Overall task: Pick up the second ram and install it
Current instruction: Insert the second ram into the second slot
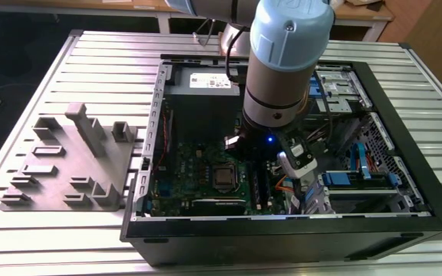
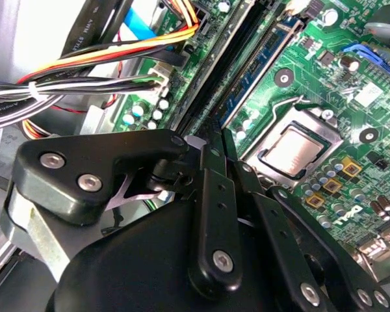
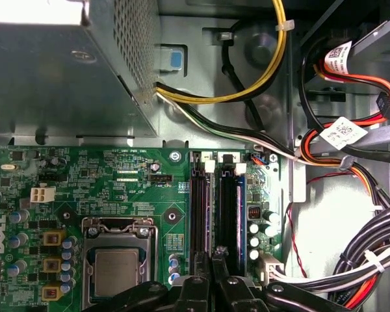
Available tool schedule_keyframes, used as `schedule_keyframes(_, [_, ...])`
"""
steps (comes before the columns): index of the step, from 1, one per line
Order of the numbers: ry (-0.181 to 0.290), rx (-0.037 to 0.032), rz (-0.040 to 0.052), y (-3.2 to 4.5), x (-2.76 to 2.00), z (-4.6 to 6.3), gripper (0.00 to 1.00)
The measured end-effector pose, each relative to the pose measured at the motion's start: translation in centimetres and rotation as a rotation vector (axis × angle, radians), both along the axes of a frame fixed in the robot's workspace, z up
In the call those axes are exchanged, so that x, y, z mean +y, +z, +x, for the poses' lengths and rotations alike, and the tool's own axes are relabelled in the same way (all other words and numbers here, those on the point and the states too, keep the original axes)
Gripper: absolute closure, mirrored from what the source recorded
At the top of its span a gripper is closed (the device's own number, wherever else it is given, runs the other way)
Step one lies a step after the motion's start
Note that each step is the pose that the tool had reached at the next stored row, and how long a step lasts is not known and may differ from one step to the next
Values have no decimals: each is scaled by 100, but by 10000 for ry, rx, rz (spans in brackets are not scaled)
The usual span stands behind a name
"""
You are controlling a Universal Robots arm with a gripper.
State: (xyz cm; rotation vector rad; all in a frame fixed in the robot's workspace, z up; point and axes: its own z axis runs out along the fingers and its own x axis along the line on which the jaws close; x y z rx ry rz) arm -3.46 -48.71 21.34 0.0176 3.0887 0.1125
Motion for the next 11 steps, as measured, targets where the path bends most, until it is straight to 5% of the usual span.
schedule_keyframes(11, [0, 0, 0, -6, 0, 0, 90])
